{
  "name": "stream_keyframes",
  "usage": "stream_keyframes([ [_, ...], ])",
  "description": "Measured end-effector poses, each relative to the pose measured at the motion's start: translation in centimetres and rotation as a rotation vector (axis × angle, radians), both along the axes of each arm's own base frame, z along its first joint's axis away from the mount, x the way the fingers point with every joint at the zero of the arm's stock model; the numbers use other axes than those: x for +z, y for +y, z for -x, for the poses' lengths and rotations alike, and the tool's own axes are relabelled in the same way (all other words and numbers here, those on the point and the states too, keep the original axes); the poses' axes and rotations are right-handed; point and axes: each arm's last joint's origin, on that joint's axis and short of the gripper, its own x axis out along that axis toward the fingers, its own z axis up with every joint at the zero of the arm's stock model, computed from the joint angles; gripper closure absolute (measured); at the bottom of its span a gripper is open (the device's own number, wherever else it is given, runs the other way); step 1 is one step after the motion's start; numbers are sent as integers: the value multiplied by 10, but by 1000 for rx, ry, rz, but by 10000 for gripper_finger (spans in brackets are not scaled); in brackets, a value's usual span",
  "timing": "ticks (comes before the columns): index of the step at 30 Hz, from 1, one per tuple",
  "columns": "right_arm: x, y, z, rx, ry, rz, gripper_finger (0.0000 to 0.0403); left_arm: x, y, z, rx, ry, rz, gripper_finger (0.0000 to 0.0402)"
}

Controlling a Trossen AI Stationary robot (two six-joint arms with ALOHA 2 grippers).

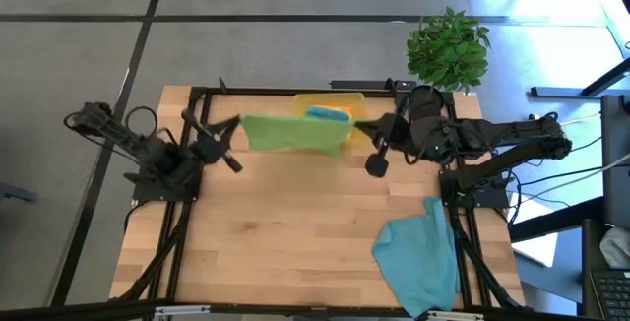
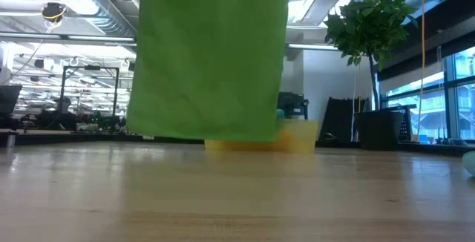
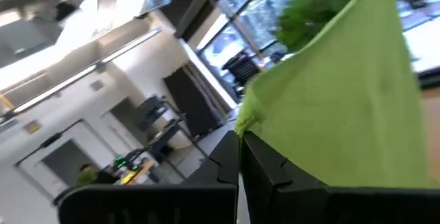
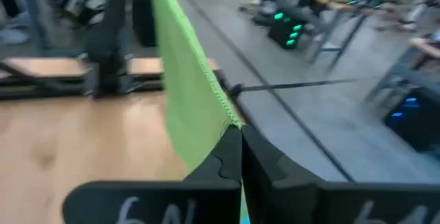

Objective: Fold microfiber towels
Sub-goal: Fold the green microfiber cloth

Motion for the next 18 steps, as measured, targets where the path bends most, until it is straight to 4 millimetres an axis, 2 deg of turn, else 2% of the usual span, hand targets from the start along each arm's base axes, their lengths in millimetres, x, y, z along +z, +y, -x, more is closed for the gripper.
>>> stream_keyframes([
  [6,-6,26,2,131,17,-102,402,-14,-34,0,-146,10,60,401],
  [11,-9,58,2,285,5,-173,402,-20,-69,11,-332,-32,137,401],
  [15,-9,81,0,413,-26,-241,402,-11,-93,22,-465,-92,235,401],
  [18,-8,94,0,487,-60,-290,402,3,-107,29,-524,-130,302,401],
])
